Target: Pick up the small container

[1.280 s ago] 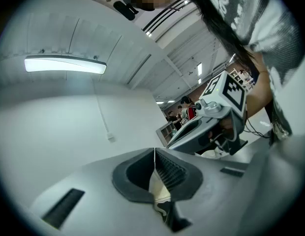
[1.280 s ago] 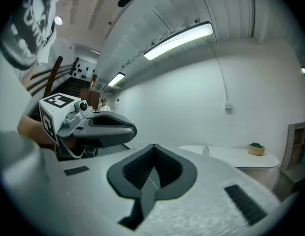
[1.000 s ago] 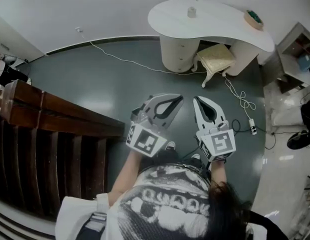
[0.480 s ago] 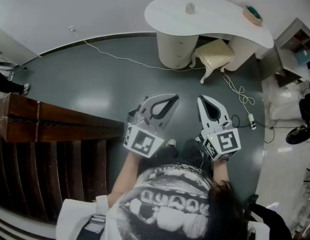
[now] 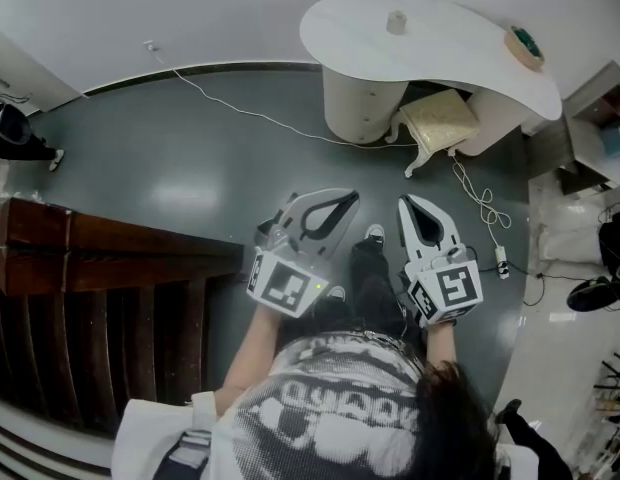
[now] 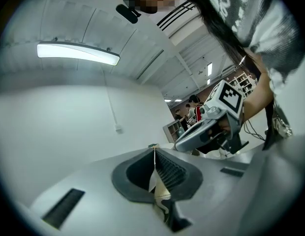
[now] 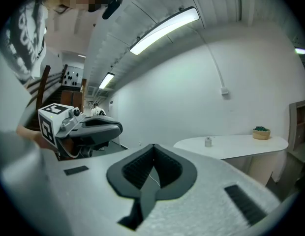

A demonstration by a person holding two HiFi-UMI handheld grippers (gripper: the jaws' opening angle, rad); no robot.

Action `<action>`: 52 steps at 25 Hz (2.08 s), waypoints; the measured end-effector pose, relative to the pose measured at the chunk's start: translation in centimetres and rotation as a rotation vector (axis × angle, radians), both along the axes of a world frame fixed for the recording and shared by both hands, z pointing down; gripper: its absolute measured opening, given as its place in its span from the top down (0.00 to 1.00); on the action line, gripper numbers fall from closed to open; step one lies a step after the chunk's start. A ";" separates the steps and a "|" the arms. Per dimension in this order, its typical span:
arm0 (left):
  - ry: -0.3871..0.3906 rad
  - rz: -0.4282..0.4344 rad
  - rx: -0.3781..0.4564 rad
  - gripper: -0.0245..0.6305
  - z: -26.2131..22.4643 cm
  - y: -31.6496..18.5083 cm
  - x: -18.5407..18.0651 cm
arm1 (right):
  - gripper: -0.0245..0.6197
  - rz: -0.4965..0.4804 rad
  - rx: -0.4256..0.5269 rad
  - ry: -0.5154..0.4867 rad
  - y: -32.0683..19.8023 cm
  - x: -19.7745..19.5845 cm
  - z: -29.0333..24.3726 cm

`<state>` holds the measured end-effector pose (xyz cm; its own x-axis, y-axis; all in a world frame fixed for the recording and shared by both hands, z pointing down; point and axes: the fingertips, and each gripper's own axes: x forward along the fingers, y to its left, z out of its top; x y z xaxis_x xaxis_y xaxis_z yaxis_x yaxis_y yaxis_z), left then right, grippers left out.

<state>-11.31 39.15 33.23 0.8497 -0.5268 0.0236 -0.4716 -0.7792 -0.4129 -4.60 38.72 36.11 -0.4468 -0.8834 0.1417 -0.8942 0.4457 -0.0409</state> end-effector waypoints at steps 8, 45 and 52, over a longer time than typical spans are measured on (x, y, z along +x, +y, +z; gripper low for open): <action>-0.030 -0.040 0.007 0.95 0.2 -7.9 5.3 | 0.96 -0.055 0.015 0.010 -8.4 5.1 0.4; -0.150 0.006 0.054 0.95 0.9 -31.9 18.3 | 0.96 -0.111 0.014 0.003 -34.3 15.0 2.0; -0.169 0.085 0.070 0.95 0.5 -40.5 16.9 | 0.96 -0.026 -0.018 -0.031 -43.8 14.1 2.3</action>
